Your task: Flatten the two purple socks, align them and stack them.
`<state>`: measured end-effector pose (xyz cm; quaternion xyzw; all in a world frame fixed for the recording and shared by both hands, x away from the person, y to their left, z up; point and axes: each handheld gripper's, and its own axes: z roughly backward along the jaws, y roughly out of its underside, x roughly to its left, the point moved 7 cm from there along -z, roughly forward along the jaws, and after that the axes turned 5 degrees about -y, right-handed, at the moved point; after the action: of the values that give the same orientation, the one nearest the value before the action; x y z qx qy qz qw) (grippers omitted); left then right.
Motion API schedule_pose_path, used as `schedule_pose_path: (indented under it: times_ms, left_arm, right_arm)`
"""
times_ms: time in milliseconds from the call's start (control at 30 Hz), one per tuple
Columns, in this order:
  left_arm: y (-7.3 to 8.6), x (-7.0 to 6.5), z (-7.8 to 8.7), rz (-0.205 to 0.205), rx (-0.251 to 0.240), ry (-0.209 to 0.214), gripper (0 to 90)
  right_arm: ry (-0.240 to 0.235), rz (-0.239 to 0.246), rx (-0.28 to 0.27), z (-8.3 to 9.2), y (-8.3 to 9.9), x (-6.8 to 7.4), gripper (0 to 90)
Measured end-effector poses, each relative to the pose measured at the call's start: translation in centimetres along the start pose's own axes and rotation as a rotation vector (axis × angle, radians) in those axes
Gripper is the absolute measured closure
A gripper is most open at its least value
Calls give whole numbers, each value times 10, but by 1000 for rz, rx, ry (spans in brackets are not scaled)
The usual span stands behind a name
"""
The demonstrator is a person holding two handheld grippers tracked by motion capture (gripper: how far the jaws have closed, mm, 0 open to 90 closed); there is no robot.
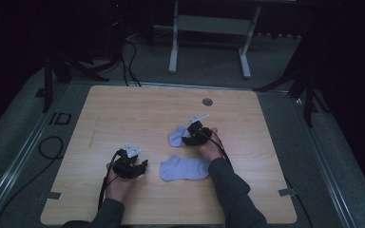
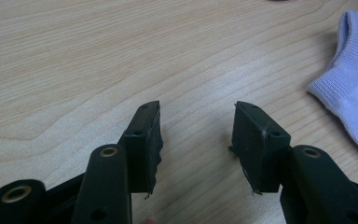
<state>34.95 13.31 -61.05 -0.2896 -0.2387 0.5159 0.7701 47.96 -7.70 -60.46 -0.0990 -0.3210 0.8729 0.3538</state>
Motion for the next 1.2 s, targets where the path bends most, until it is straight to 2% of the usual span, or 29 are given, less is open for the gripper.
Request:
schedule_pose_path:
  times_ms: [300,400,500,800,900,1200]
  left_arm:
    - [0,-1,0,0,0,-2,517]
    - [0,-1,0,-1,1,-2,517]
    - [0,-1,0,-1,-1,-1,517]
    - [0,-1,0,-2,-1,0,513]
    - [0,-1,0,-2,-2,-1,513]
    - [0,-1,0,-1,-1,0,511]
  right_arm:
    - [-10,6,21,3,1,6,741]
    - [-4,-16,27,4,2,6,815]
    - [-15,-46,20,5,3,6,848]
    - [-62,-136,-18,10,8,4,873]
    - [-64,-140,-34,16,9,4,873]
    - [-62,-86,-84,43,6,9,874]
